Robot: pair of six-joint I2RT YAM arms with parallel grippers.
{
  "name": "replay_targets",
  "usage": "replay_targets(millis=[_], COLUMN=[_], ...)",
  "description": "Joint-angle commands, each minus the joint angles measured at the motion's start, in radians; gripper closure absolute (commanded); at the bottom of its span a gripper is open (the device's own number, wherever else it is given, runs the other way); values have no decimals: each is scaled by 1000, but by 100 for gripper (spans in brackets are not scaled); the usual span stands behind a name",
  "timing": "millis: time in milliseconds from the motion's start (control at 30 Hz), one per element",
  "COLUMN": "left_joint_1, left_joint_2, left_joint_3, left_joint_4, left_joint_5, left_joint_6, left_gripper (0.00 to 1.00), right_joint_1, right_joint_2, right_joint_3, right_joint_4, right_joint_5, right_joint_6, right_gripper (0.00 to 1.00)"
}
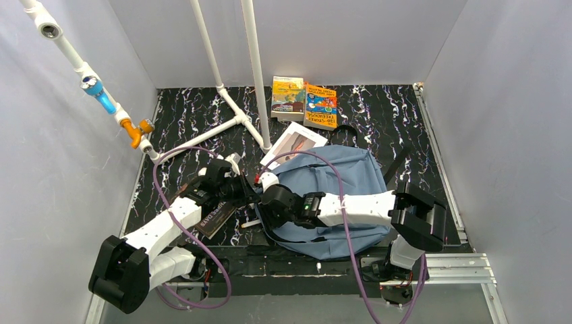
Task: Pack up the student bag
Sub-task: Unzip the student bag at the center of the board.
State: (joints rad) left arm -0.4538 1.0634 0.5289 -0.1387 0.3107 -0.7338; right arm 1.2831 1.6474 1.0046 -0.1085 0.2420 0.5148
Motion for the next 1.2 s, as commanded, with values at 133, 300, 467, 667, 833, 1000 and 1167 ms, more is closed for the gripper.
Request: replay_targets(millis=[133,300,467,667,833,1000,1167], left_joint_1=[3,3,-6,-195,-349,-404,-404], left_joint_2=[-6,6,49,166,350,565,657], left_joint_3=[-27,-29,-6,145,327,519,652], left_joint_4=[-42,-24,5,20,72,84,1], left_joint_5=[2,16,25,-101,-163,-163,-183], left_joint_6=[7,-13,-47,-94,-159,-184,-138], left_gripper=[100,100,100,100,100,100,100], right_joint_1=[0,-1,-2,-3,-4,-3,-4], right_joint_2=[-30,-176,-441,-745,-909,-987,-1004], right_joint_3=[-51,-45,-105,-187,-171,-174,-186], right_joint_4=[23,-119,-163,-127,-227,-321,-381], right_joint_5=[134,336,480,530,711,847,827], right_joint_6=[-26,49,60,19,20,11,29], right_gripper=[85,99,99,99,99,99,99])
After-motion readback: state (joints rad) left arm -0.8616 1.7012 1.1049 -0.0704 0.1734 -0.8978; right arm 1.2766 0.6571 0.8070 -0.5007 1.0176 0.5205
